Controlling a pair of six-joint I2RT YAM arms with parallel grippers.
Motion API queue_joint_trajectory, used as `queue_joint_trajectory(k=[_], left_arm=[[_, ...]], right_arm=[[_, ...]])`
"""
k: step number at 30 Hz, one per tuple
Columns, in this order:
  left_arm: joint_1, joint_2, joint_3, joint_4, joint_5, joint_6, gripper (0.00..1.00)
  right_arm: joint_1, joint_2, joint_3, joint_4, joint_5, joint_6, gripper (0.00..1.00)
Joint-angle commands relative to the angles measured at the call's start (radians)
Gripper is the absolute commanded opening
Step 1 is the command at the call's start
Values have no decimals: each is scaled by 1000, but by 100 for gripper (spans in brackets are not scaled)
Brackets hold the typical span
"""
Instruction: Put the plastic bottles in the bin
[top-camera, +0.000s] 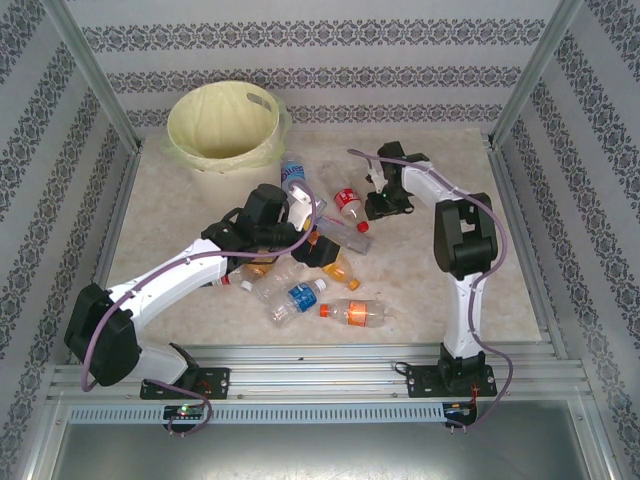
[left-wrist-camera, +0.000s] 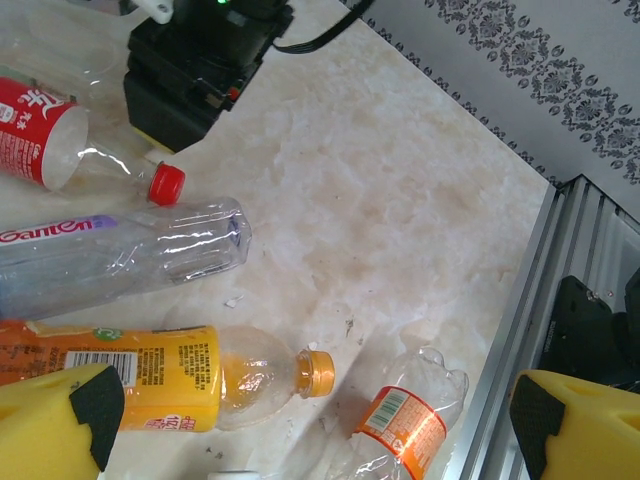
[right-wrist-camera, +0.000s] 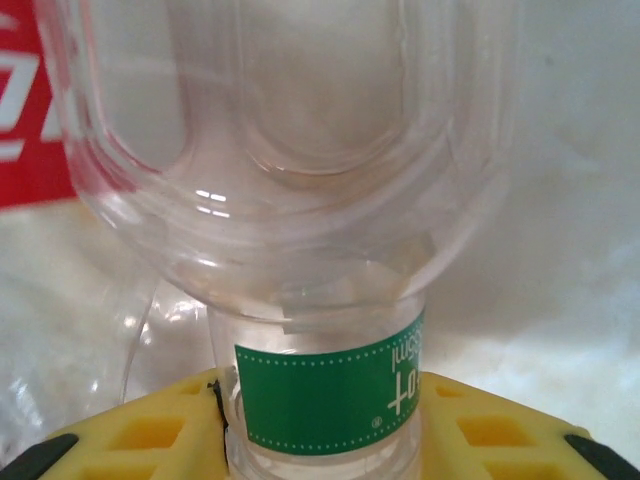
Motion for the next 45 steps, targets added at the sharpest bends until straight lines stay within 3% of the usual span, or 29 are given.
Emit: queue_joint_trajectory(k=[1,11,23,30,45], left_arm=[[-9,22,29,60,25,-97,100],[62,118,52,144,150,-434,100],[145,134,-7,312,214,-556,100],[145,139,-39,400,235,-569,100],[171,189,-45,462,278,-675,96]], right_arm=[[5,-122,-76,28,24,28,37],[48,-466,-393,128,-19,184,35],[231,-797,-646,225,-151,414,35],[329,-870,-701,305,-193,513,35],[391,-854,-714,383,-260,547,35]])
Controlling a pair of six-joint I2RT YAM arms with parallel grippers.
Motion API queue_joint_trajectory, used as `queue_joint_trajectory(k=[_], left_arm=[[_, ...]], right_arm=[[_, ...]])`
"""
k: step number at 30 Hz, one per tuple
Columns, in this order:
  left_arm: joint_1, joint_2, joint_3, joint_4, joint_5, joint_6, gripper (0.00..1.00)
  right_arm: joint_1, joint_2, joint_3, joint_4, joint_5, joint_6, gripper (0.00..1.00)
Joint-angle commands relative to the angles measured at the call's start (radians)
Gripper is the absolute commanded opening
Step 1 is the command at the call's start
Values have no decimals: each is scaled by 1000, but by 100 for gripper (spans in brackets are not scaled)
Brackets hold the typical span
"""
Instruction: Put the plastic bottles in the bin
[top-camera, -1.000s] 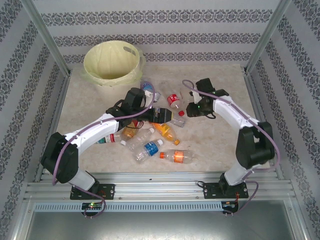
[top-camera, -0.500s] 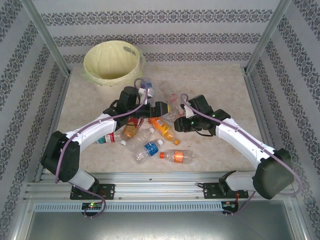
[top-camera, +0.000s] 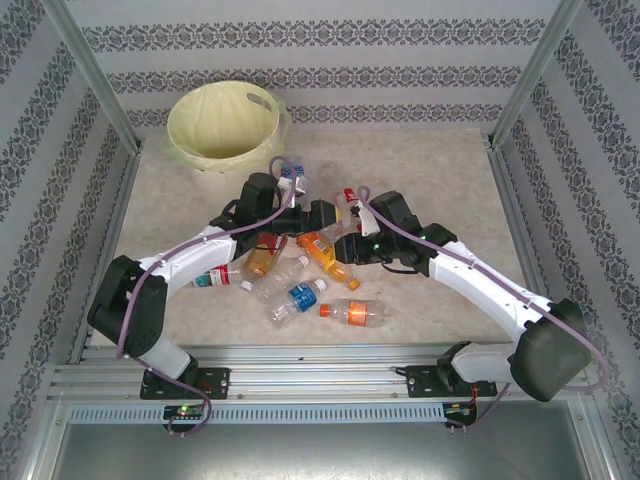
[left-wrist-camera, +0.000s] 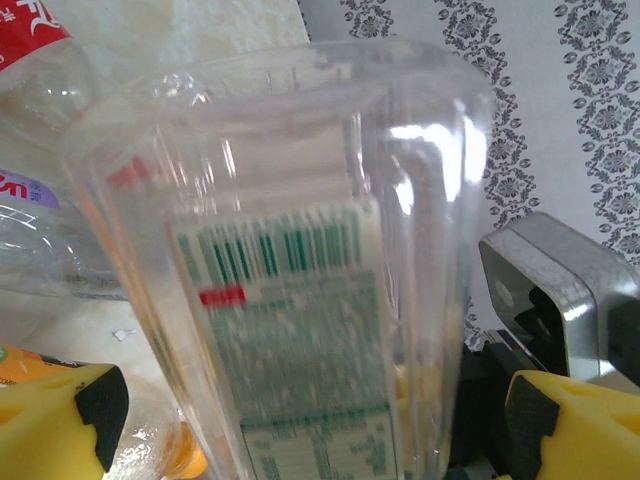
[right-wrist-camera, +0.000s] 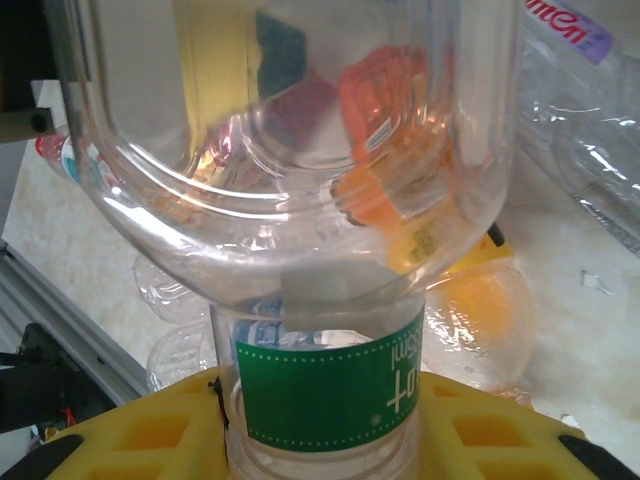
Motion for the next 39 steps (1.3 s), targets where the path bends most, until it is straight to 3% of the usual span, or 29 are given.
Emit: queue_joint_trajectory(k=[1,11,18,23,28,32,39], left_arm=[[24,18,-8,100,37,-51,95],[37,13,-10,111,48,-47,68],[38,-1,-10,113,54,-20,56],[38,-40,-5,104,62,41,55],[38,-77,39,11,27,89,55],[38,-97,136,-170,-31,177,55],[41,-106,375,-501,-255,323,55]], right_arm=[[20,1,-23,37,-31,20,36],[48,35,-27,29,3,14,36],[65,31,-27,32,33,20,37],[78,-9,-38,60,63,49,48],[100,-125,-74,76,126,77,74],[101,-255,-105,54,169,97,97],[99,-478,-141,25,252,125,98]])
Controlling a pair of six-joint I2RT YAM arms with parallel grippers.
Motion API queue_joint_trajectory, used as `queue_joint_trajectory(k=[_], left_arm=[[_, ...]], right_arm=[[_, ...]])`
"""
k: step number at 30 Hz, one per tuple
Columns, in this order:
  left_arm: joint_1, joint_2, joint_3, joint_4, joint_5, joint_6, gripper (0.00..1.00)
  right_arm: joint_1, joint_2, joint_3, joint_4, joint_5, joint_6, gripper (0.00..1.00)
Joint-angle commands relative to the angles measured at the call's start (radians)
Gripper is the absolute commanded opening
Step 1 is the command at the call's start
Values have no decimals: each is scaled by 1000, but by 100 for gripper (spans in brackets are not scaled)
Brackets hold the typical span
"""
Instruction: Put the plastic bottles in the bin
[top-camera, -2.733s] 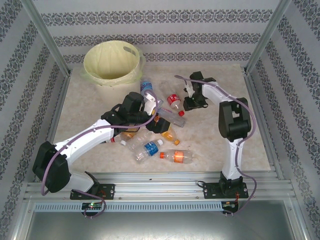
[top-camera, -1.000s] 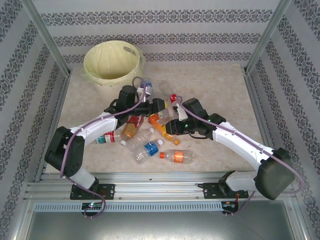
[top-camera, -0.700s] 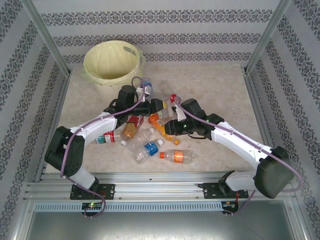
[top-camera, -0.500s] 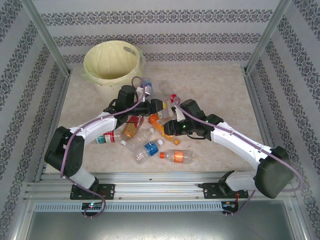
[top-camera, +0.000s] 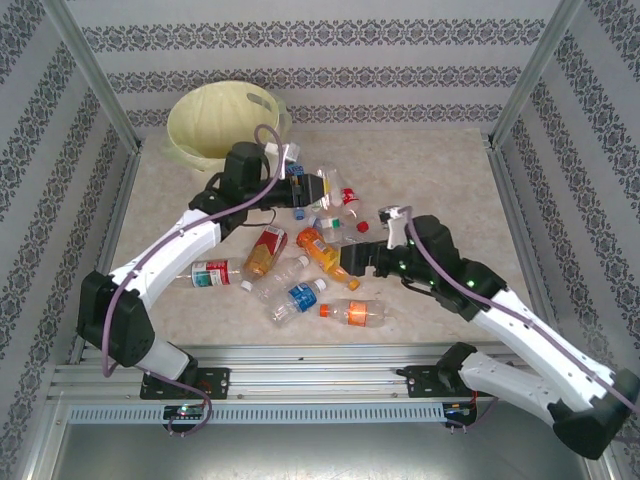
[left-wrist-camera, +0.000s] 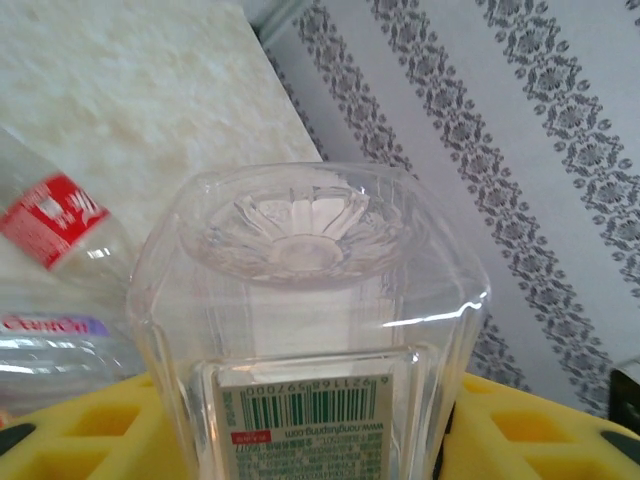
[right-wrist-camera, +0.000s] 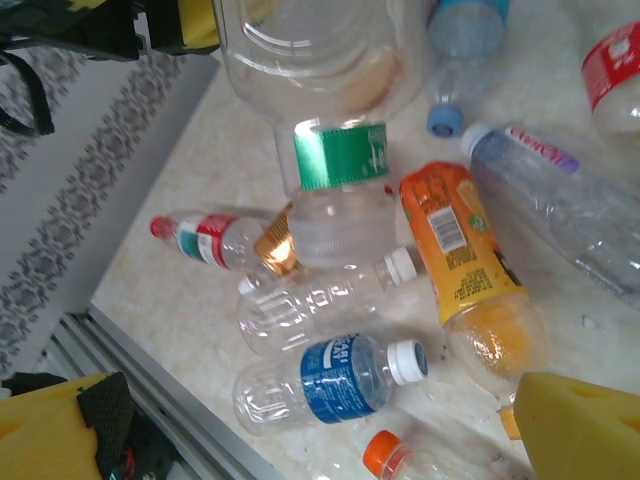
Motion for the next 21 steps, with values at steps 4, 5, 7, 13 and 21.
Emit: queue_joint_trajectory(k=[4,5,7,13,21], left_arm=[[21,5,240,-285,-242,133,55],[27,13,270,-298,-260,134,55],[48,34,337,-314,-283,129,55],[145,96,499,-330,-302,66,55],[307,140,612,-323,-368,-5,56]], right_arm=[[5,-103,-46,-25,122,29,98],[3,-106,-48,-25,127,30,98],[5,-99,-42,-40,144,25,98],[4,-85,-48,-26,177,41,98],[4,-72,-50,-18,178,39,98]])
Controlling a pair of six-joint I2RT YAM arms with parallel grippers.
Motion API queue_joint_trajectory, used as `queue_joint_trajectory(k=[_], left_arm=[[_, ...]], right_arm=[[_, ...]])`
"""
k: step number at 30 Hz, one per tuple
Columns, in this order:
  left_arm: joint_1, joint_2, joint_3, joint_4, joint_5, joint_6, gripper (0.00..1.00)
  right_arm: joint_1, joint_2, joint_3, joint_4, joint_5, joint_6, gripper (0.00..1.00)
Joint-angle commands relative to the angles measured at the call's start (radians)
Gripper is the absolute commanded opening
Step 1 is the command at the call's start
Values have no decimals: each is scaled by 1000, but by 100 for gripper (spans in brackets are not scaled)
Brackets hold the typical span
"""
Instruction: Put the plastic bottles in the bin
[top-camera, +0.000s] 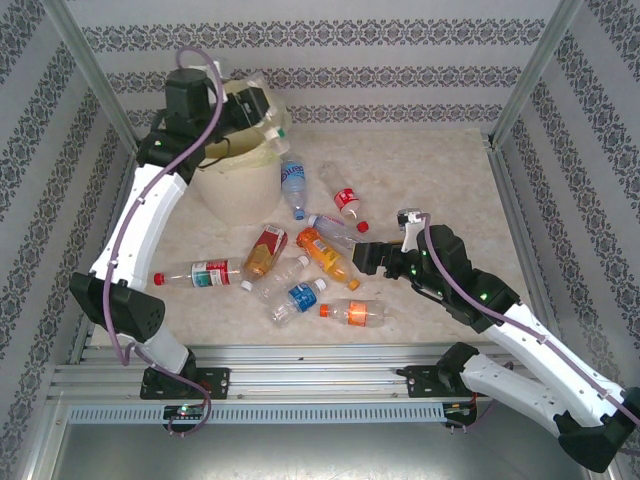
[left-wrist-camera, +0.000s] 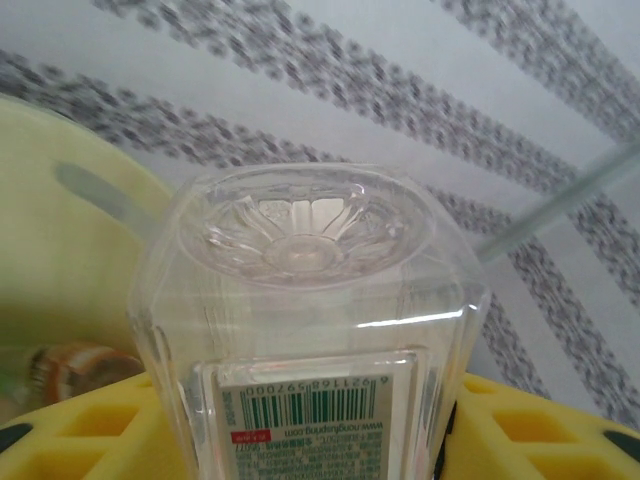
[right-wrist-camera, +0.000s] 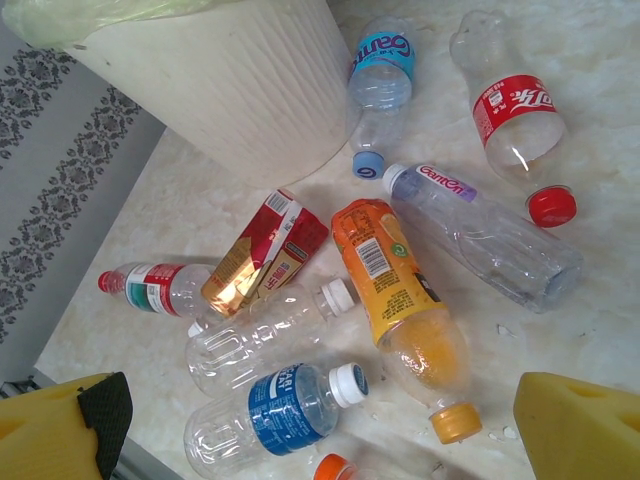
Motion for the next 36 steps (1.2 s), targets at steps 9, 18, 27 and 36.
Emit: queue_joint_trajectory(k=[9,18,27,36], left_arm=[[148,31,11,15,-33,-96,60],[165,46,-27,-35,-10,-42,81],[176,-13,-31,-69,23,39,100],[173,-200,-165,-95,188,177,100]], right_arm=[[5,9,-10,-8,35,15,98],[5,30,4,-95,69,28,98],[4,58,-23,-234,25,34,89],[20,129,-53,-325,-48,20,85]])
